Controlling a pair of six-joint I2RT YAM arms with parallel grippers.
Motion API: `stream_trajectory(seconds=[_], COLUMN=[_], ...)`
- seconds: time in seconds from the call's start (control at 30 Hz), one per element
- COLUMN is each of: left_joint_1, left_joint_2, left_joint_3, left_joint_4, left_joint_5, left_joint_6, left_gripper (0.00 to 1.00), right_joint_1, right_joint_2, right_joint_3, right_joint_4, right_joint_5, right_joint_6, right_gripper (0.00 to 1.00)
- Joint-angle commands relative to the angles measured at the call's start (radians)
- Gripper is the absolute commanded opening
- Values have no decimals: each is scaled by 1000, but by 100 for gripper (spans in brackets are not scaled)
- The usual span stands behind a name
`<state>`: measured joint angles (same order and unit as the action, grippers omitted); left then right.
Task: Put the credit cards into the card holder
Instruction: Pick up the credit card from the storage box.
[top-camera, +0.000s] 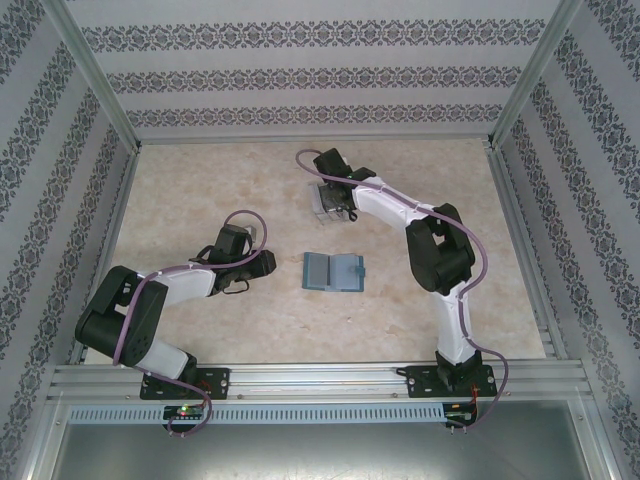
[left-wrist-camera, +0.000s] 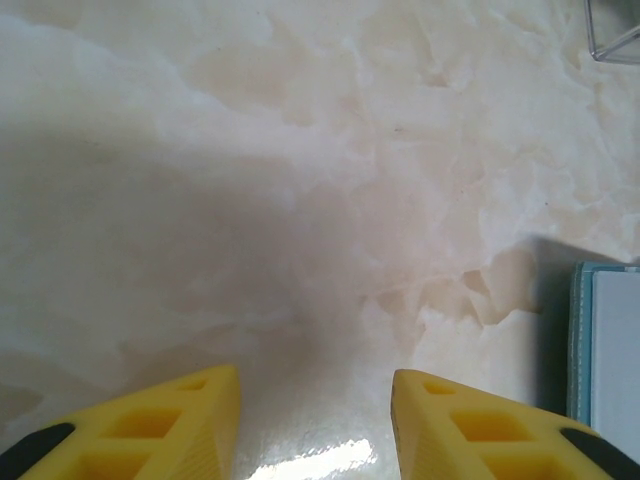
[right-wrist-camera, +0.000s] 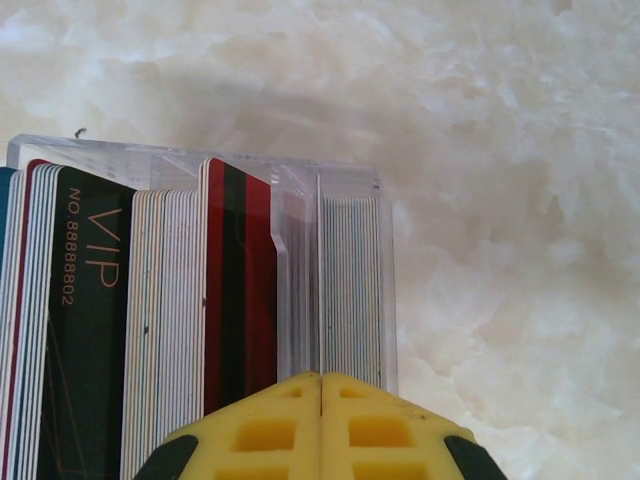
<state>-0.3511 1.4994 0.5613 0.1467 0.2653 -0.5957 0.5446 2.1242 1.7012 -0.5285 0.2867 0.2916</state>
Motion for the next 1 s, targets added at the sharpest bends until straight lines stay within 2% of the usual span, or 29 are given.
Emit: stream_trajectory(seconds=[0.0,0.07,0.2,0.47,0.57,0.97], left_joint_1=[11,11,11,11,11,11], left_joint_2=[9,14,13,19,25,25], left_joint_3=[23,25,23,25,28,31], left_joint_4=[16,19,13,18,18,16], left_joint_5=[10,19,8,16,23,23], left_joint_6=[4,4,5,4,5,5], left_gripper=[45,45,44,45,44,45], right_joint_1=[-12,-12,-11,29,42,55], right_joint_2=[-40,-33,-6,59,67,97], right_joint_3=[-10,-12,8,94,97,146], right_joint_4=[5,1,-22,-137,-141,-180], right_joint_5=[-46,-55,-44,205,234,296], right_joint_6=[5,2,-5,-57,-79,-111], right_gripper=[2,8,9,20,24,26])
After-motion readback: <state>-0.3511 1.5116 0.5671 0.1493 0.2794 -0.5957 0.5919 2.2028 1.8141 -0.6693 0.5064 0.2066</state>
